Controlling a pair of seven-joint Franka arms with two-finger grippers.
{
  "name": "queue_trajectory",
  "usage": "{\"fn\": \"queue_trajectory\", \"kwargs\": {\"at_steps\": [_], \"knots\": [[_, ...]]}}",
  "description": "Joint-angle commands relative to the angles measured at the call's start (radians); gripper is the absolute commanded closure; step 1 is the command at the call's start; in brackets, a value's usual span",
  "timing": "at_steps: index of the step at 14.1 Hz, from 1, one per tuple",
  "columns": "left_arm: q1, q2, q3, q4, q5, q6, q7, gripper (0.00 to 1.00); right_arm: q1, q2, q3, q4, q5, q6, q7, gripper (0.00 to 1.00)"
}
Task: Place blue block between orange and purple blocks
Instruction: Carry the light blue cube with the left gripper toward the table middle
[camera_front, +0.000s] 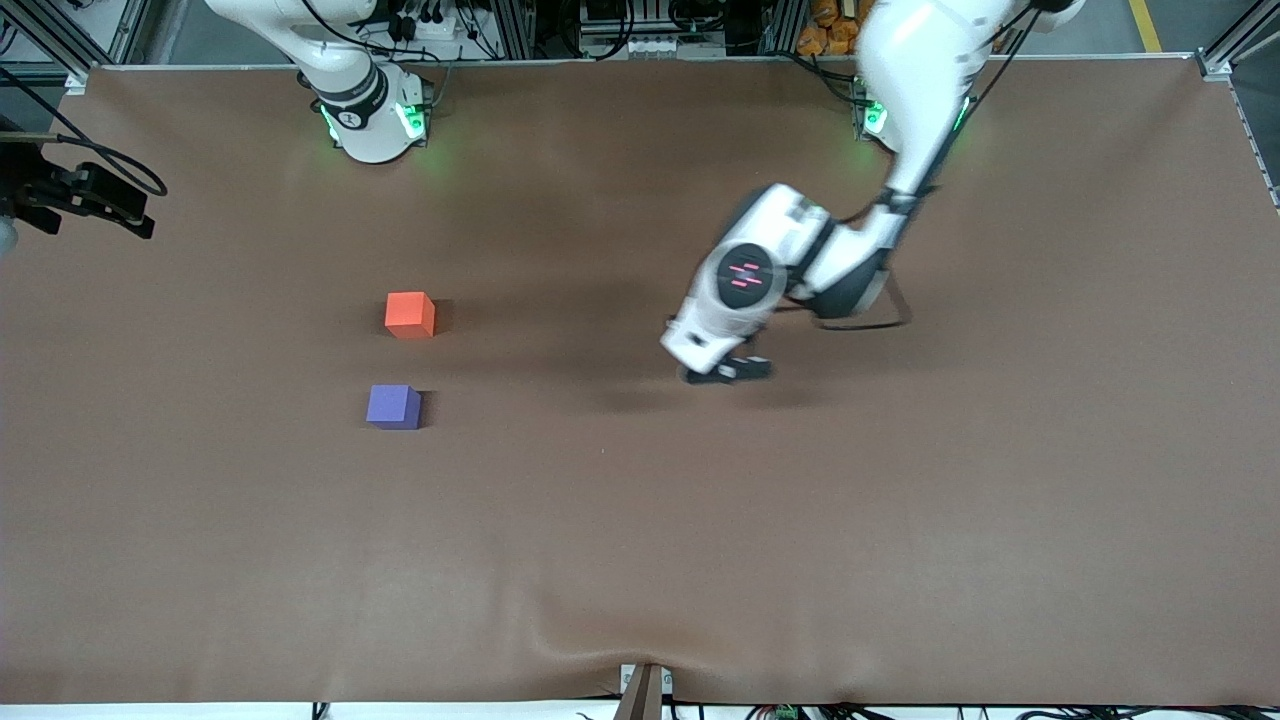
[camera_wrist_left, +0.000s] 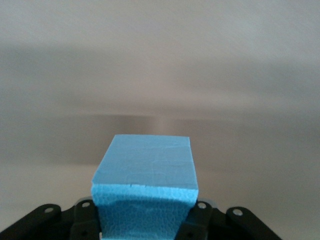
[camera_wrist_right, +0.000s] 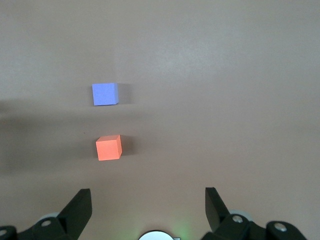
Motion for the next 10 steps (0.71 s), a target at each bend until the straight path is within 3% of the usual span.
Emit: {"fn": "queue_trajectory", "kwargs": {"at_steps": [1,4,5,6,7,10], "knots": [[-0.102,0.164,0.015,0.197,-0.025,-0.012,-0.092,0.65,-0.002,0.009,0.000,0.020,-0.005,-0.009,-0.007,0.00],[-0.182,0.197,0.020,0.241,-0.025,0.054,-0.128,0.59,-0.001,0.009,0.000,0.020,-0.005,-0.009,-0.007,0.00],[-0.211,0.201,0.027,0.239,-0.021,0.089,-0.133,0.48,-0.001,0.009,0.000,0.020,-0.005,-0.007,-0.007,0.00],[-0.232,0.210,0.038,0.239,-0.013,0.108,-0.130,0.12,-0.001,0.009,0.000,0.020,-0.005,-0.009,-0.007,0.00],[-0.248,0.206,0.050,0.238,0.010,0.108,-0.125,0.00,-0.001,0.009,0.000,0.020,-0.005,-0.007,-0.007,0.00],[-0.234,0.133,0.052,0.233,0.050,0.006,-0.123,0.00,-0.001,0.009,0.000,0.020,-0.005,-0.007,-0.007,0.00]]}}
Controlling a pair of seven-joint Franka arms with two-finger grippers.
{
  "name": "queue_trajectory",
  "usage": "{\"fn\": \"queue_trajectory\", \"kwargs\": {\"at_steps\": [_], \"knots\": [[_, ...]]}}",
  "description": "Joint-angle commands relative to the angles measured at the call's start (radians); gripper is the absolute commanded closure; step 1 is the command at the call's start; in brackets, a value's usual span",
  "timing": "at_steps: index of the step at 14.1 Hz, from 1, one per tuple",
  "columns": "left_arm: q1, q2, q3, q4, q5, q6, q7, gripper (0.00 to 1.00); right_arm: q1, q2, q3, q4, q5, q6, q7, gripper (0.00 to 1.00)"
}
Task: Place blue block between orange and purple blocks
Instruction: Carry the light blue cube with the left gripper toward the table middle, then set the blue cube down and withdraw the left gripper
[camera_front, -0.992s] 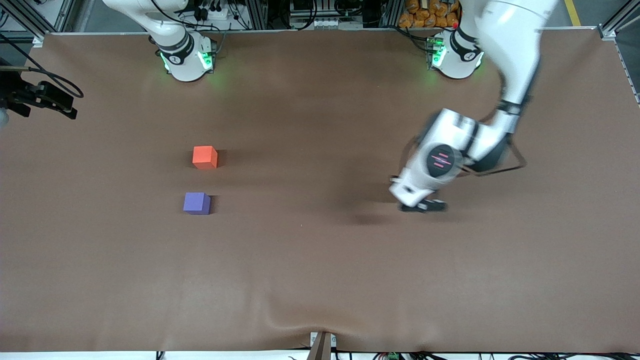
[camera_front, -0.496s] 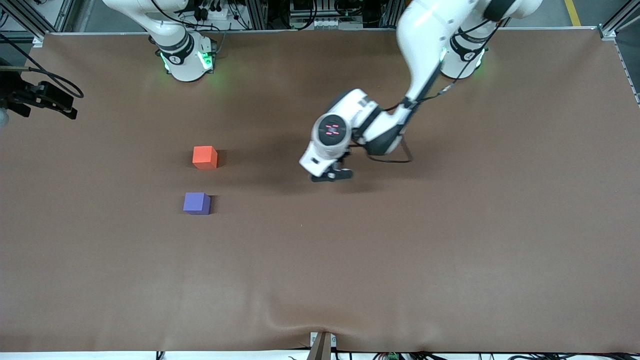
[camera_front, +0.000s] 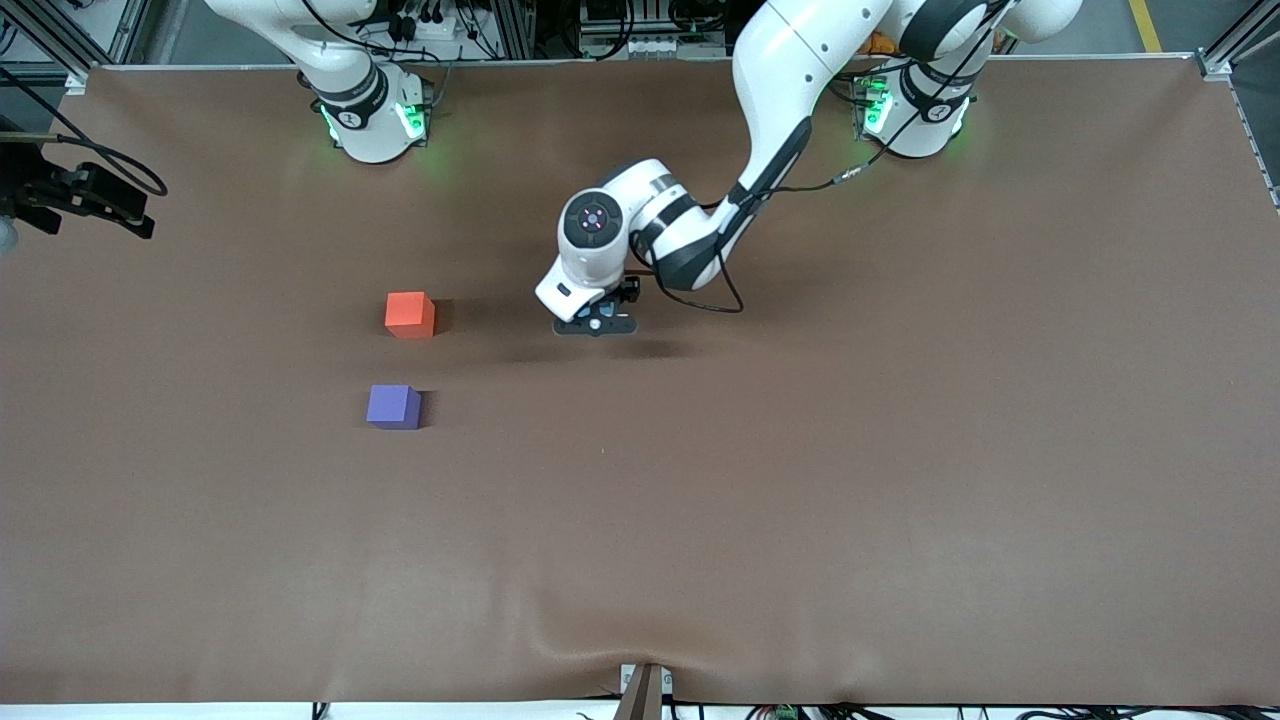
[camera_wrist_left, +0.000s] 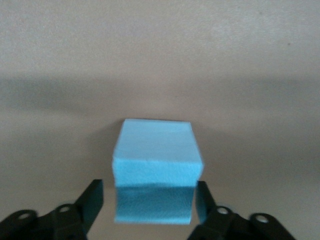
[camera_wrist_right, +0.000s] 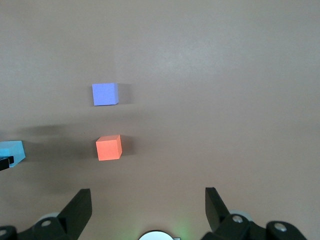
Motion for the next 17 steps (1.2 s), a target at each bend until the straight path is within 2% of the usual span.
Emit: {"fn": "queue_trajectory", "kwargs": {"at_steps": [1,5,9,13,17], "knots": [[0.037,-0.103,0.019,0.005,0.026,-0.118,0.002,0.00,-0.001,0.009,0.000,0.020,-0.005,-0.007,-0.007,0.00],[0.191,-0.270,0.019,-0.001,0.028,-0.264,0.039,0.00,0.008,0.010,0.000,0.020,-0.005,-0.010,-0.007,0.00],[0.401,-0.353,0.018,-0.034,0.028,-0.414,0.298,0.00,0.034,0.059,0.003,0.018,-0.006,-0.018,-0.010,0.00],[0.632,-0.475,0.018,-0.185,0.034,-0.421,0.642,0.00,0.094,0.099,0.003,0.020,-0.005,-0.015,-0.003,0.00],[0.833,-0.539,0.016,-0.307,0.078,-0.409,0.979,0.00,0.139,0.129,0.005,0.011,0.064,-0.019,0.005,0.00]]}}
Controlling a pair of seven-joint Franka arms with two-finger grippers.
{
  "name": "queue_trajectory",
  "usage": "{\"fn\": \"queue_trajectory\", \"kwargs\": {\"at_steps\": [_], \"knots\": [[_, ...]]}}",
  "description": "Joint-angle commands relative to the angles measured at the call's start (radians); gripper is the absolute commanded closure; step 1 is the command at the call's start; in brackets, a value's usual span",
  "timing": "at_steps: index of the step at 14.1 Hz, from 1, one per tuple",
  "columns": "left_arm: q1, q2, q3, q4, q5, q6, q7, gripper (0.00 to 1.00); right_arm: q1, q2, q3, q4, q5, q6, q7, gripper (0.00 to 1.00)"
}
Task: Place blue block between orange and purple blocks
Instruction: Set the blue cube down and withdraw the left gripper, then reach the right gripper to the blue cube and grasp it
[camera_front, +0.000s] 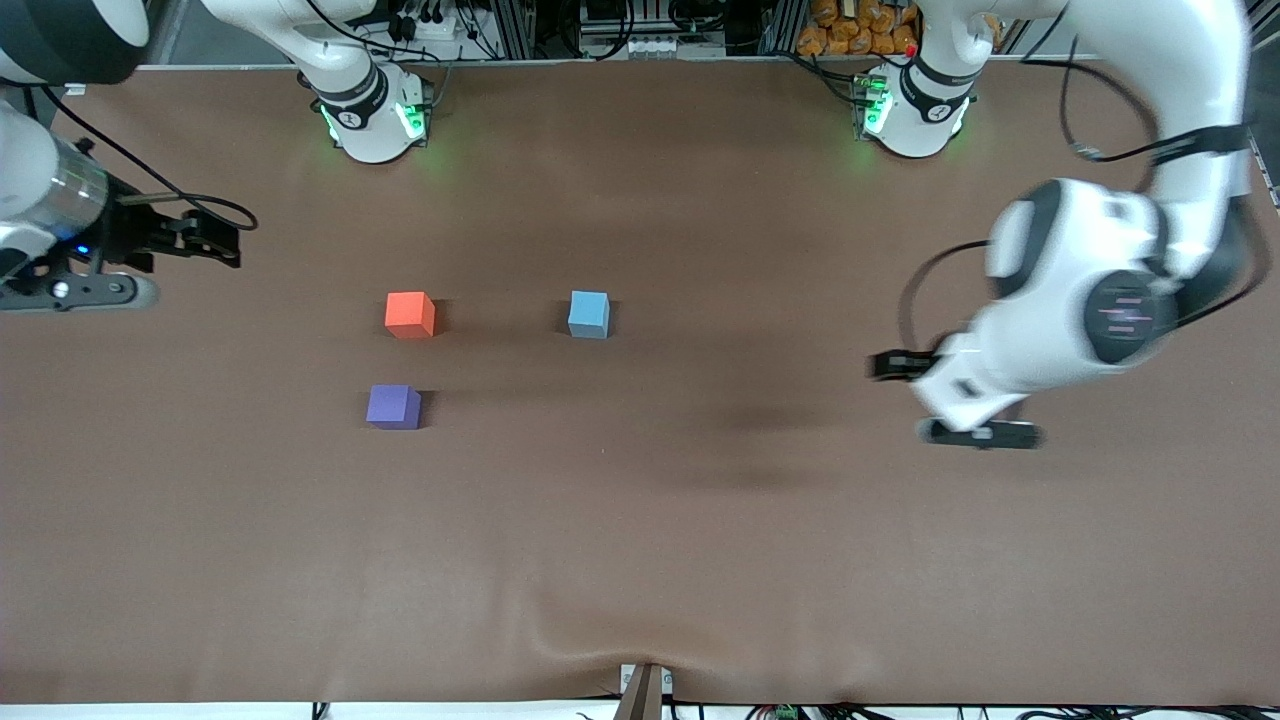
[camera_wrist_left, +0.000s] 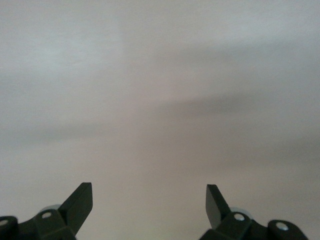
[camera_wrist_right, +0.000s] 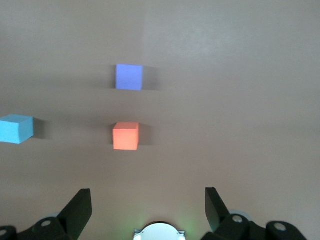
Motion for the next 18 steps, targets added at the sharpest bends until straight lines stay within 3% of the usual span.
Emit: {"fn": "queue_trajectory", "kwargs": {"at_steps": [1,3,6,9,14,18], "knots": [[0.098,-0.073,-0.018,-0.133,0.059,0.028,0.152,0.00,0.060,0.026,-0.005,0.011,0.032,-0.014,0.022,0.00],[0.129,-0.102,-0.021,-0.237,0.059,0.118,0.169,0.00,0.130,0.057,-0.005,0.011,0.061,-0.004,0.138,0.00],[0.129,-0.185,-0.023,-0.470,0.059,0.350,0.169,0.00,0.203,0.121,-0.005,0.010,0.189,0.041,0.351,0.00],[0.129,-0.249,-0.024,-0.649,0.059,0.563,0.169,0.00,0.293,0.170,-0.006,-0.010,0.196,0.120,0.407,0.00],[0.130,-0.297,-0.024,-0.821,0.059,0.802,0.169,0.00,0.425,0.204,-0.005,-0.139,0.205,0.370,0.510,0.00],[0.130,-0.296,-0.024,-0.834,0.059,0.824,0.169,0.00,0.522,0.299,-0.008,-0.144,0.196,0.475,0.564,0.00]]}}
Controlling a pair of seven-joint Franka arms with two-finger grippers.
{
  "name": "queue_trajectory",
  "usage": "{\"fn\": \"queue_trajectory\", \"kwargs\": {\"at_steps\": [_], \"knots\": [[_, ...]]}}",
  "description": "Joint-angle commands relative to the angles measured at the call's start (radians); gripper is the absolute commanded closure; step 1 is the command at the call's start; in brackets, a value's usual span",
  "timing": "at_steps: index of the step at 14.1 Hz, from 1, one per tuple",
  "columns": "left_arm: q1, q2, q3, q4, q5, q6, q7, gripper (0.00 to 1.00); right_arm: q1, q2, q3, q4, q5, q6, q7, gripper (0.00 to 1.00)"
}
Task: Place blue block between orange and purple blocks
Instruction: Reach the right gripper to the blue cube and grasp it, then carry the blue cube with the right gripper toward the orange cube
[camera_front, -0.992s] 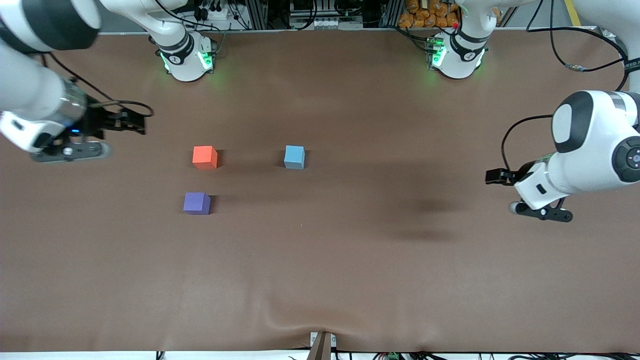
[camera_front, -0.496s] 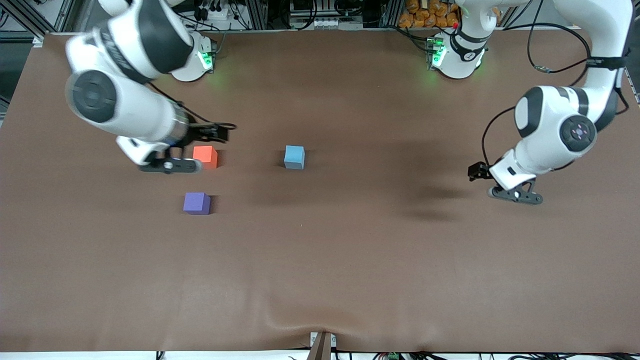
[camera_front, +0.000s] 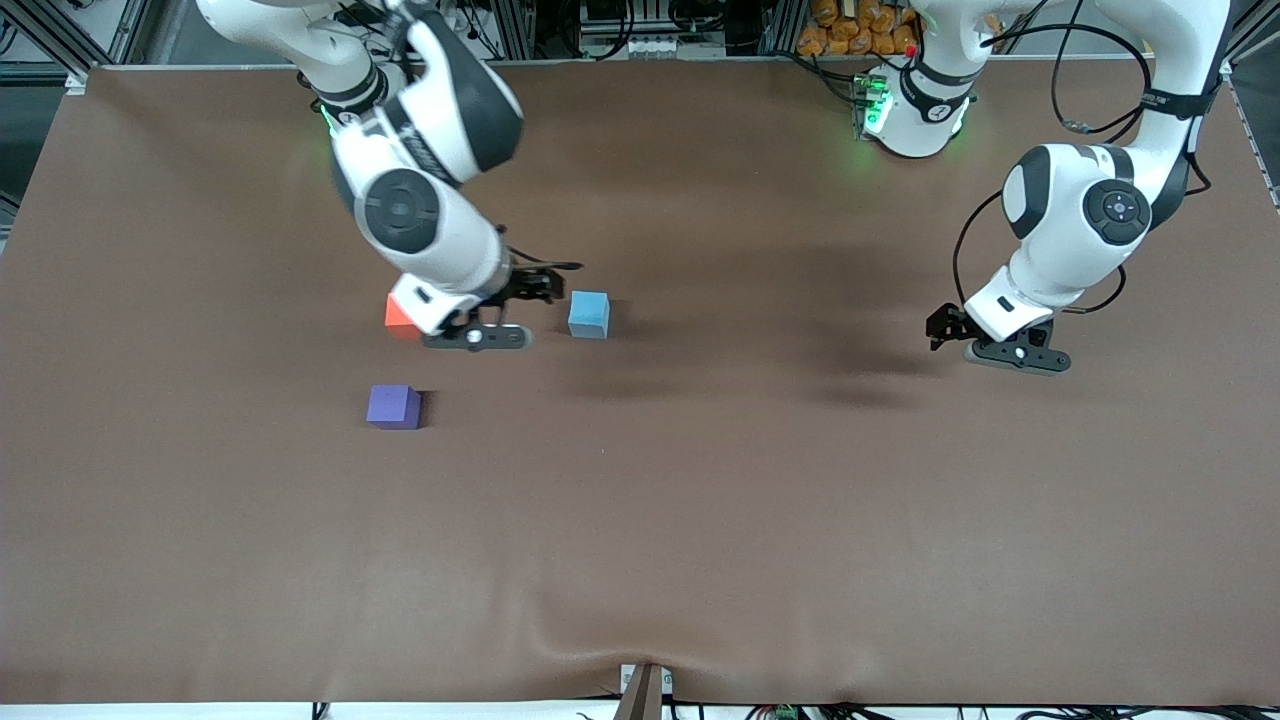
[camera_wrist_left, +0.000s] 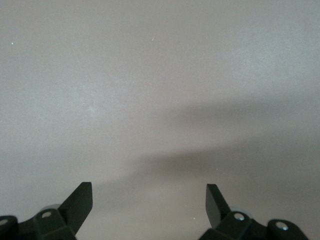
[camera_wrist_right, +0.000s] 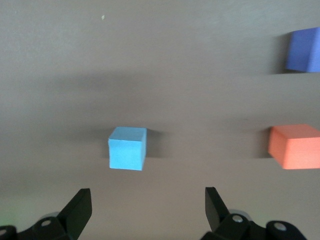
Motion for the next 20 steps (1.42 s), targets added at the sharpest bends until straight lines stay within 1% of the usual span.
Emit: {"fn": "queue_trajectory", "kwargs": {"at_steps": [1,4,5,8,10,12,13,17,19,20], "knots": [[0.004,-0.033,-0.003,-0.026,0.019,0.021,-0.004,0.00,0.072,0.056,-0.015,-0.029,0.004,0.056,0.045,0.00],[0.007,-0.034,0.000,-0.005,0.018,0.017,-0.008,0.00,0.119,0.056,-0.014,-0.185,0.005,0.304,0.062,0.00],[0.015,-0.036,0.002,0.022,0.019,0.004,-0.012,0.00,0.130,0.061,-0.012,-0.213,0.005,0.349,0.062,0.00],[0.024,-0.102,-0.003,0.081,0.019,-0.159,-0.012,0.00,0.150,0.081,-0.014,-0.230,0.004,0.374,0.062,0.00],[0.024,-0.126,-0.004,0.169,0.019,-0.317,-0.015,0.00,0.164,0.098,-0.014,-0.238,0.005,0.425,0.065,0.00],[0.022,-0.116,-0.004,0.321,0.019,-0.504,-0.018,0.00,0.176,0.113,-0.014,-0.238,0.005,0.460,0.102,0.00],[0.024,-0.107,-0.004,0.390,0.018,-0.572,-0.019,0.00,0.182,0.124,-0.014,-0.238,0.005,0.480,0.113,0.00],[0.025,-0.085,0.005,0.576,0.018,-0.735,-0.048,0.00,0.187,0.144,-0.014,-0.239,0.004,0.489,0.119,0.00],[0.029,-0.073,0.008,0.673,0.018,-0.840,-0.048,0.00,0.198,0.144,-0.015,-0.242,0.004,0.489,0.119,0.00],[0.050,-0.067,0.007,0.719,0.018,-0.888,-0.050,0.00,0.205,0.147,-0.017,-0.247,0.002,0.491,0.124,0.00]]}}
